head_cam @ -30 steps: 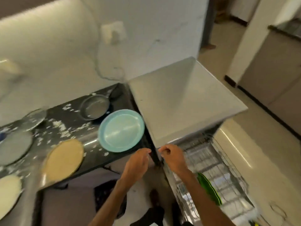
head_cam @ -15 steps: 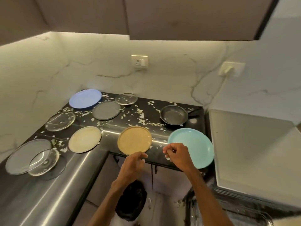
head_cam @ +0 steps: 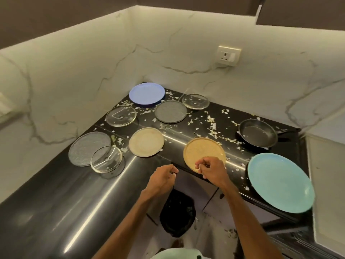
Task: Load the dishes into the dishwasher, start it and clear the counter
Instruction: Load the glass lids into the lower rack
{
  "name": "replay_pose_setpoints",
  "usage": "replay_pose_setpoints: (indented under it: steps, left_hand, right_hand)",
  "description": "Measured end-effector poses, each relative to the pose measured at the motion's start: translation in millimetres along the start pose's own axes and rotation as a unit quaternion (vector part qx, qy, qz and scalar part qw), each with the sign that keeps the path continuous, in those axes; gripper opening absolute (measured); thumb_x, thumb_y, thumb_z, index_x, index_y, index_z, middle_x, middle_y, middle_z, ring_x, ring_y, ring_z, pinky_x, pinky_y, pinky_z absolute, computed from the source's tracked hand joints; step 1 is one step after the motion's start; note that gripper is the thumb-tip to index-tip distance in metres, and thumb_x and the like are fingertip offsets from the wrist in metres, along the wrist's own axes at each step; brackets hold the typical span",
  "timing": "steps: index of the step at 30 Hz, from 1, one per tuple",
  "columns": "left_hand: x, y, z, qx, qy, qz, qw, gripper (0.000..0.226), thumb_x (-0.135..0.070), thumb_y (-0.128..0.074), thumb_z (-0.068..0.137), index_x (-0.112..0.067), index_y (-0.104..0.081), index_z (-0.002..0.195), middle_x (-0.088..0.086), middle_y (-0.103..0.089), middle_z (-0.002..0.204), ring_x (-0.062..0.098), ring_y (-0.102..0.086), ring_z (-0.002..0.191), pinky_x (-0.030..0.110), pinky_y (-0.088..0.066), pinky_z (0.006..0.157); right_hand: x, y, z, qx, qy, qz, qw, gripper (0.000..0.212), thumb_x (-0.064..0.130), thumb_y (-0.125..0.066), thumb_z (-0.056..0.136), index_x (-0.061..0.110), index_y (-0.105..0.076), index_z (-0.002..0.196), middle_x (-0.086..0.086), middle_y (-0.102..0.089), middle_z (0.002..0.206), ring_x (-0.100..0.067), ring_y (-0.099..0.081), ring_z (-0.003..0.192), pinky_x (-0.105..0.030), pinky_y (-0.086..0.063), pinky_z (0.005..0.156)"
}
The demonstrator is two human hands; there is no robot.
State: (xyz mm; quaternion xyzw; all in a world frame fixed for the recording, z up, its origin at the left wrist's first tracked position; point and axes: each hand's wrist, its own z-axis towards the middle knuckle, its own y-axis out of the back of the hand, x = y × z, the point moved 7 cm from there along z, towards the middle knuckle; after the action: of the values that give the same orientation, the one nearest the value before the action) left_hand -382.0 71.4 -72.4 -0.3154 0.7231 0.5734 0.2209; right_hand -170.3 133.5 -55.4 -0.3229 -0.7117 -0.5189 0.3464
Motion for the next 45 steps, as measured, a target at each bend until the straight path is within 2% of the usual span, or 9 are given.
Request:
replay_pose_setpoints:
  steps: [9,13,18,22,25,31,36,39,45]
  left_hand:
    - [65.1,33.0,-19.0,-0.039,0.09,-0.006,0.995,0.022,-0.024,-0.058,0.093,-0.026,-0.069,0.112,-0.01,-0.07,0.112,0.012,-0.064,0.102,0.027,-0.05,0.087]
    - [77.5,35.2,-15.2,-0.05,0.123,-0.022,0.991,0.022,-0.024,-0.059,0.093,-0.028,-0.069,0.111,-0.012,-0.069,0.115,0.012,-0.064,0.104,0.032,-0.052,0.093]
    - [74.2,31.7,2.8,-0.064,0.137,-0.037,0.988,0.022,-0.024,-0.059,0.093,-0.029,-0.068,0.112,-0.013,-0.068,0.115,0.01,-0.064,0.104,0.035,-0.053,0.095]
    - [65.8,27.6,22.4,-0.084,0.15,-0.05,0.984,0.027,-0.012,-0.059,0.089,-0.029,-0.07,0.108,-0.012,-0.068,0.112,0.009,-0.063,0.097,0.033,-0.055,0.092]
    - [56.9,24.1,36.5,-0.113,0.154,-0.064,0.979,0.031,-0.005,-0.059,0.084,-0.027,-0.072,0.101,-0.014,-0.069,0.104,0.006,-0.064,0.096,0.032,-0.056,0.092]
    - [19.2,14.1,65.0,-0.142,0.136,-0.092,0.976,0.043,0.007,-0.051,0.073,-0.024,-0.071,0.096,-0.01,-0.07,0.099,0.006,-0.066,0.096,0.026,-0.056,0.086]
    - [-15.2,4.0,87.0,-0.134,0.101,-0.076,0.983,0.045,0.008,-0.05,0.071,-0.021,-0.071,0.1,-0.008,-0.069,0.099,0.002,-0.06,0.075,0.019,-0.049,0.071]
    - [-25.3,-3.7,93.6,-0.125,0.101,-0.072,0.984,0.045,0.008,-0.05,0.072,-0.017,-0.073,0.103,-0.005,-0.07,0.105,0.008,-0.065,0.079,0.026,-0.056,0.075]
    - [-35.9,-11.6,94.3,-0.12,0.101,-0.051,0.986,0.046,0.009,-0.05,0.073,-0.015,-0.074,0.104,-0.003,-0.07,0.107,0.011,-0.065,0.097,0.027,-0.055,0.085]
  right_hand:
    - [26.0,-69.1,21.6,0.094,0.025,-0.019,0.995,0.022,0.002,-0.056,0.094,0.012,-0.075,0.095,-0.001,-0.077,0.085,-0.018,-0.075,0.077,-0.03,-0.059,0.06]
    - [27.4,-78.2,27.5,0.116,0.042,-0.042,0.991,0.021,0.001,-0.057,0.094,0.011,-0.075,0.094,-0.001,-0.077,0.084,-0.015,-0.074,0.076,-0.028,-0.059,0.06]
    - [23.3,-77.2,46.6,0.139,0.066,-0.078,0.985,0.019,0.003,-0.062,0.092,0.017,-0.076,0.093,0.005,-0.076,0.083,-0.008,-0.072,0.077,-0.016,-0.053,0.062]
    - [12.0,-60.5,68.9,0.121,0.063,-0.075,0.988,0.016,0.007,-0.067,0.089,0.019,-0.078,0.088,0.007,-0.076,0.076,-0.004,-0.072,0.073,-0.025,-0.058,0.069]
    - [2.7,-48.8,84.2,0.124,0.064,-0.077,0.987,0.015,0.007,-0.07,0.086,0.019,-0.078,0.086,0.009,-0.075,0.071,-0.002,-0.071,0.068,-0.024,-0.058,0.072]
    - [-2.3,-20.9,116.6,0.134,0.066,-0.073,0.986,0.016,0.008,-0.07,0.082,0.022,-0.077,0.081,0.006,-0.075,0.071,-0.008,-0.071,0.069,-0.026,-0.054,0.064]
    - [-2.1,-0.9,135.6,0.136,0.082,-0.076,0.984,0.019,0.008,-0.069,0.083,0.026,-0.076,0.079,0.007,-0.075,0.071,-0.008,-0.071,0.069,-0.033,-0.059,0.066]
    - [-3.9,6.5,137.1,0.134,0.084,-0.069,0.985,0.022,0.007,-0.07,0.085,0.028,-0.075,0.077,0.006,-0.076,0.073,-0.008,-0.072,0.071,-0.033,-0.06,0.068]
    - [-11.2,11.8,137.2,0.143,0.076,-0.062,0.985,0.011,0.011,-0.078,0.078,0.022,-0.079,0.079,0.007,-0.075,0.07,-0.01,-0.072,0.069,-0.037,-0.061,0.067]
